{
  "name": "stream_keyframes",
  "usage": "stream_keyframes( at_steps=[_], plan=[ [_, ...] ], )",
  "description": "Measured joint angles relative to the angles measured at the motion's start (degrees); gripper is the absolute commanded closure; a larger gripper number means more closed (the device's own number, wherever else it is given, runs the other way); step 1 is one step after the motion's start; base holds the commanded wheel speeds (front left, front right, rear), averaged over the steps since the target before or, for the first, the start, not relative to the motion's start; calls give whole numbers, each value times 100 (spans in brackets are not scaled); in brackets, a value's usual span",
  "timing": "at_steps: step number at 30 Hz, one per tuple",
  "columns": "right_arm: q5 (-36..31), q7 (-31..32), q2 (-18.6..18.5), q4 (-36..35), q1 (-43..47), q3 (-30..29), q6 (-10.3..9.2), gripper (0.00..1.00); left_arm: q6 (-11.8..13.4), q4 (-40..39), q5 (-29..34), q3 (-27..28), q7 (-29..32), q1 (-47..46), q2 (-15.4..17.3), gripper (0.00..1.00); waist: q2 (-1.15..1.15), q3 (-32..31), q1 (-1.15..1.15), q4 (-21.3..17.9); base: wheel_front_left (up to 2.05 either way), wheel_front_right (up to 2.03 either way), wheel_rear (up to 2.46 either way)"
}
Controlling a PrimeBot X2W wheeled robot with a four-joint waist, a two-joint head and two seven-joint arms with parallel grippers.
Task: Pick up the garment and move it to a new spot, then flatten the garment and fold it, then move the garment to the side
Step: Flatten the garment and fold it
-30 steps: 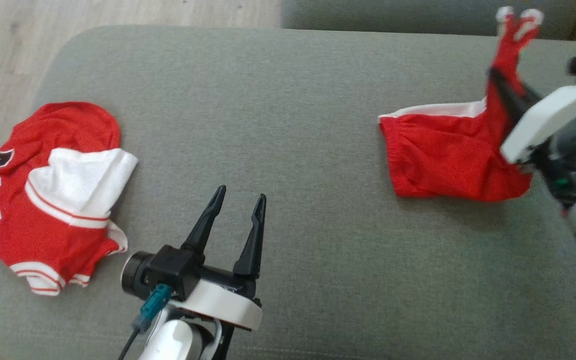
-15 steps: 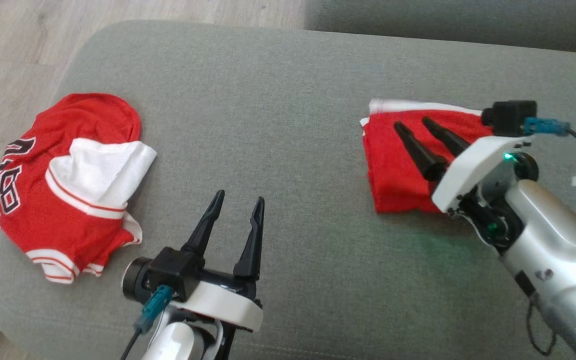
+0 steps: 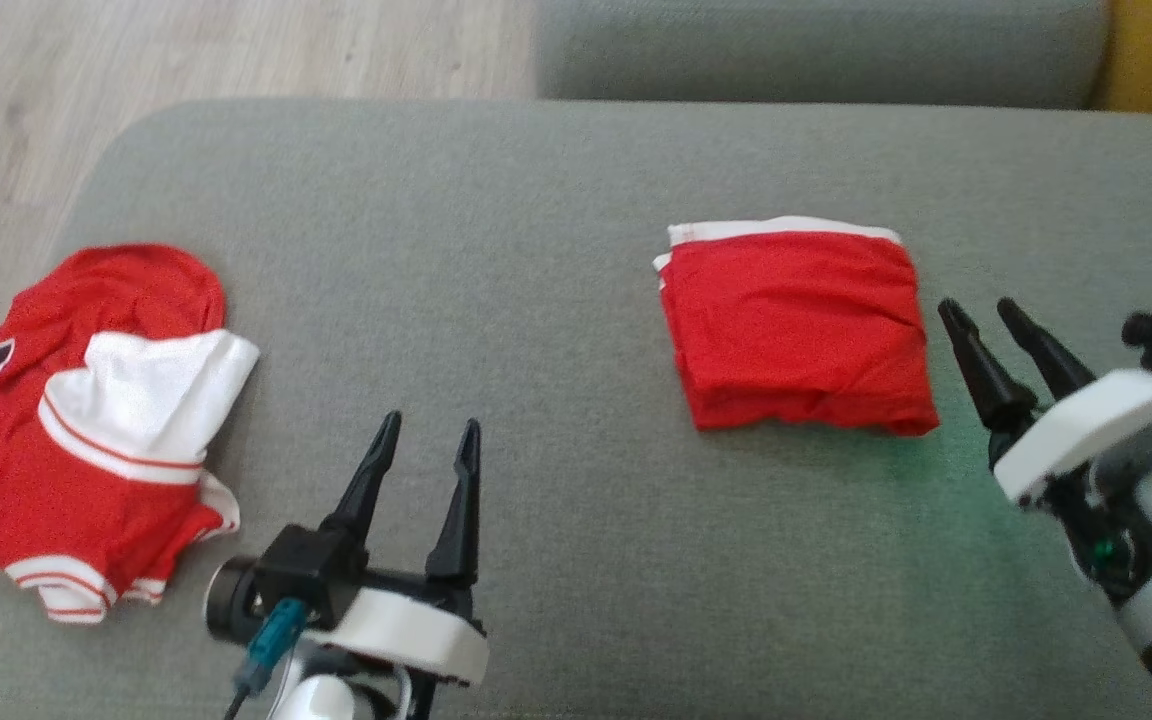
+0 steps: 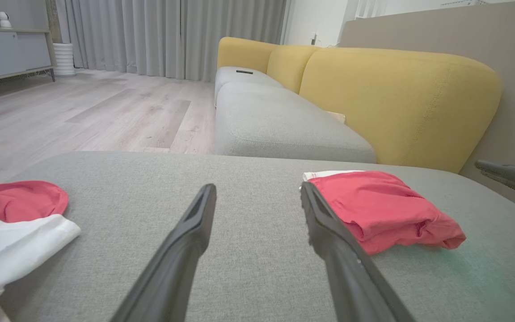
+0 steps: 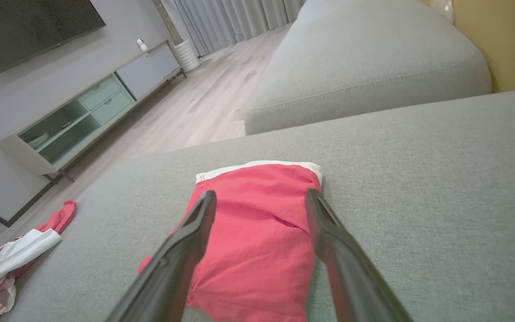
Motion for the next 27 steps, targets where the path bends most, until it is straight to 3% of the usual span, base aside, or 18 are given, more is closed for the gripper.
stream_keyframes(
  at_steps=[11,17,27],
  plan=[
    [-991,-869,519,-144,1155,-293,0,0,-1,10,165,581,0,912,29,0,0,-651,-1,-480,0,0,0],
    [-1901,-1157,881,-304,1757,-925,0,0,-4,13,229,829,1,1174,27,0,0,-884,-1,-641,0,0,0],
    [-3583,-1198,1860,-1090,2872,-2151,0,0,2,64,335,977,1,1430,22,0,0,-1066,0,-690,0,0,0]
  ],
)
